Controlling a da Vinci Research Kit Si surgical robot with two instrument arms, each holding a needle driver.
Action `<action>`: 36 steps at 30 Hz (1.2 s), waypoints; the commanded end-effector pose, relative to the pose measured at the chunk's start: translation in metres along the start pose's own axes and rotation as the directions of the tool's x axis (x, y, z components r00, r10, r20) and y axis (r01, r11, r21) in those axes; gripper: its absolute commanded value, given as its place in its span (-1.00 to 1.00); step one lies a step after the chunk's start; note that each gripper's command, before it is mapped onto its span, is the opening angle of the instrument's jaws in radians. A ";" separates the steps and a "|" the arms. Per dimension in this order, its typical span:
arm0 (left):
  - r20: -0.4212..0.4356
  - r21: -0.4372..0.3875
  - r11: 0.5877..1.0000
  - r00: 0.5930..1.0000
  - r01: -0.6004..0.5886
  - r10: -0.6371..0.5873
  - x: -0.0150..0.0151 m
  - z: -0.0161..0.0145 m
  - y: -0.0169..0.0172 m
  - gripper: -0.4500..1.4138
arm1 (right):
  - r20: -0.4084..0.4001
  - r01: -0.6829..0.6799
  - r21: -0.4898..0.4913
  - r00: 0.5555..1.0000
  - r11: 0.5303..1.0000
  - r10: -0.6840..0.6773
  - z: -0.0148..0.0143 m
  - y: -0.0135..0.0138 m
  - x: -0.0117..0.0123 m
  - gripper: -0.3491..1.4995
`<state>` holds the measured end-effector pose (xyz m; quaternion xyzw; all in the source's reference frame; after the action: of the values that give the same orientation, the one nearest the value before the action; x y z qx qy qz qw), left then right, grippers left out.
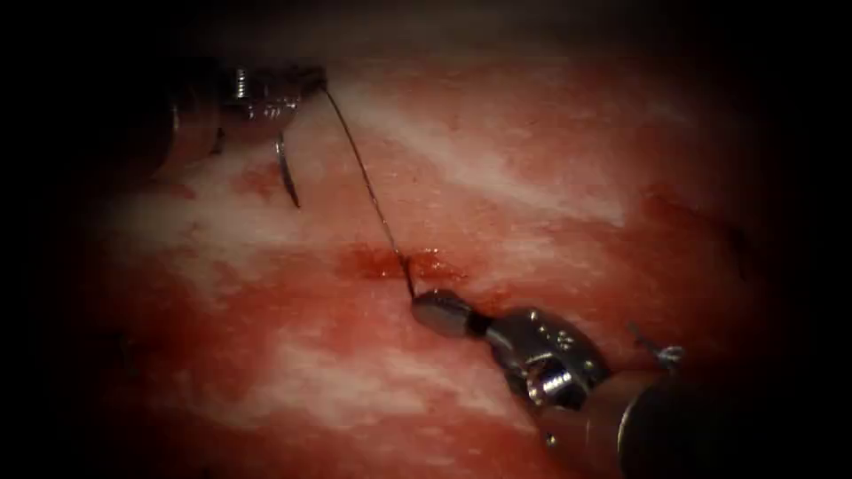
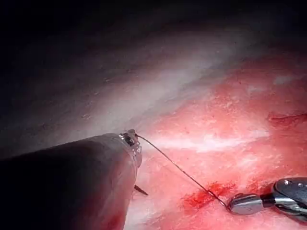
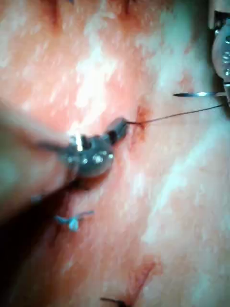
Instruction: Wound Closure
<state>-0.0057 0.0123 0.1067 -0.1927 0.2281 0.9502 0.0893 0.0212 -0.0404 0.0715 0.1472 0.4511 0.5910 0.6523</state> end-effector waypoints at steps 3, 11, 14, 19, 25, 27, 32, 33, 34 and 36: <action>-0.010 0.031 0.999 1.000 0.010 -0.010 0.0000 0.0013 -0.0016 -1.00 | 0.003 -0.001 0.009 1.000 1.000 0.001 0.0000 -0.0005 -0.0013 -1.00; -0.029 0.125 0.991 0.999 0.040 -0.037 -0.0014 0.0052 -0.0045 -1.00 | -0.002 -0.001 0.021 1.000 1.000 0.001 -0.0006 -0.0012 -0.0016 -1.00; -0.032 0.143 0.989 0.998 0.049 -0.045 -0.0021 0.0068 -0.0053 -1.00 | -0.002 0.000 0.028 1.000 1.000 0.000 -0.0009 -0.0016 -0.0019 -1.00; -0.030 0.150 0.988 0.999 0.047 -0.043 -0.0028 0.0084 -0.0058 -1.00 | -0.005 0.004 0.036 1.000 0.999 -0.004 -0.0013 -0.0021 -0.0025 -1.00; -0.025 0.157 0.987 0.999 0.047 -0.043 -0.0033 0.0104 -0.0065 -1.00 | -0.003 0.011 0.040 1.000 0.999 -0.011 -0.0020 -0.0026 -0.0034 -1.00; -0.020 0.162 0.986 0.999 0.048 -0.045 -0.0033 0.0115 -0.0070 -1.00 | 0.001 0.015 0.040 1.000 0.999 -0.015 -0.0023 -0.0027 -0.0039 -1.00; -0.012 0.170 0.984 0.999 0.046 -0.044 -0.0031 0.0127 -0.0068 -1.00 | 0.014 0.027 0.037 1.000 0.999 -0.027 -0.0027 -0.0026 -0.0051 -1.00; -0.009 0.168 0.985 0.999 0.042 -0.041 -0.0031 0.0129 -0.0066 -1.00 | 0.016 0.028 0.037 0.999 0.999 -0.029 -0.0028 -0.0026 -0.0053 -1.00; -0.006 0.166 0.985 0.999 0.038 -0.038 -0.0030 0.0130 -0.0064 -1.00 | 0.015 0.029 0.037 0.999 0.999 -0.030 -0.0029 -0.0027 -0.0055 -1.00; -0.005 0.166 0.986 0.999 0.033 -0.033 -0.0029 0.0132 -0.0060 -1.00 | 0.015 0.029 0.036 0.999 0.999 -0.030 -0.0029 -0.0027 -0.0055 -1.00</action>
<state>-0.0056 0.0230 0.1157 -0.1884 0.3022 0.9267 0.1202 0.0208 -0.0463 0.0695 0.1552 0.4591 0.5716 0.6621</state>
